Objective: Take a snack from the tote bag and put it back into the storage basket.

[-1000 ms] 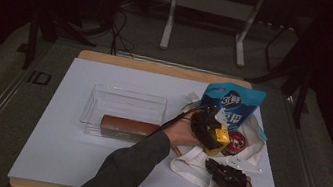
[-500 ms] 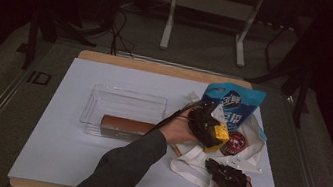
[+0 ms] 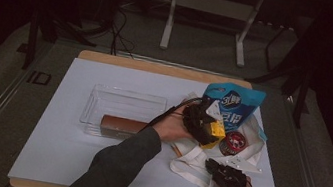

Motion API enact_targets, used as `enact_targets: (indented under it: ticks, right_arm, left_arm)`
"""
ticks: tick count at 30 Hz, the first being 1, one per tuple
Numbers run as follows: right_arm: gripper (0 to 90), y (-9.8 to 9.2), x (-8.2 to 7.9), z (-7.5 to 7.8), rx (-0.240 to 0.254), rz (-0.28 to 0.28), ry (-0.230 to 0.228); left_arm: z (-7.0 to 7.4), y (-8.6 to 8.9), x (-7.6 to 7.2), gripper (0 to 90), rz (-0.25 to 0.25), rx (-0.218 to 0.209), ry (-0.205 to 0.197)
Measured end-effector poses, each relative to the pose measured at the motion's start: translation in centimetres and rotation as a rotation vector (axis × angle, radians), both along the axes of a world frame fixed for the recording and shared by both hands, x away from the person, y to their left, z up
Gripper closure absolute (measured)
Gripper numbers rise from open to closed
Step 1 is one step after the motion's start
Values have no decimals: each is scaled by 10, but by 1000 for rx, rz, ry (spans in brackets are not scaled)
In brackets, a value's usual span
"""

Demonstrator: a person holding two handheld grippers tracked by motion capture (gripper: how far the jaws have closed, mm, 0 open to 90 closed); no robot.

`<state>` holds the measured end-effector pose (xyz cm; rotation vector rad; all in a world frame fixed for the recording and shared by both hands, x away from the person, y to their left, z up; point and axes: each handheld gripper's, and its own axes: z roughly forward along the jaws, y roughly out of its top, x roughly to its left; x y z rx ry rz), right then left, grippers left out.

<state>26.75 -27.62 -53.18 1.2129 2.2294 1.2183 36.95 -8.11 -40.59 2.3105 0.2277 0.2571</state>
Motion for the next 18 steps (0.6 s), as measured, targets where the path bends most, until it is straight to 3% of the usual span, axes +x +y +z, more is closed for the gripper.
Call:
enact_targets:
  ticks: [18]
  right_arm:
    - [796, 0, 0, 0, 1, -1, 1]
  left_arm:
    - [19, 16, -7, 289, -4, -24, -21]
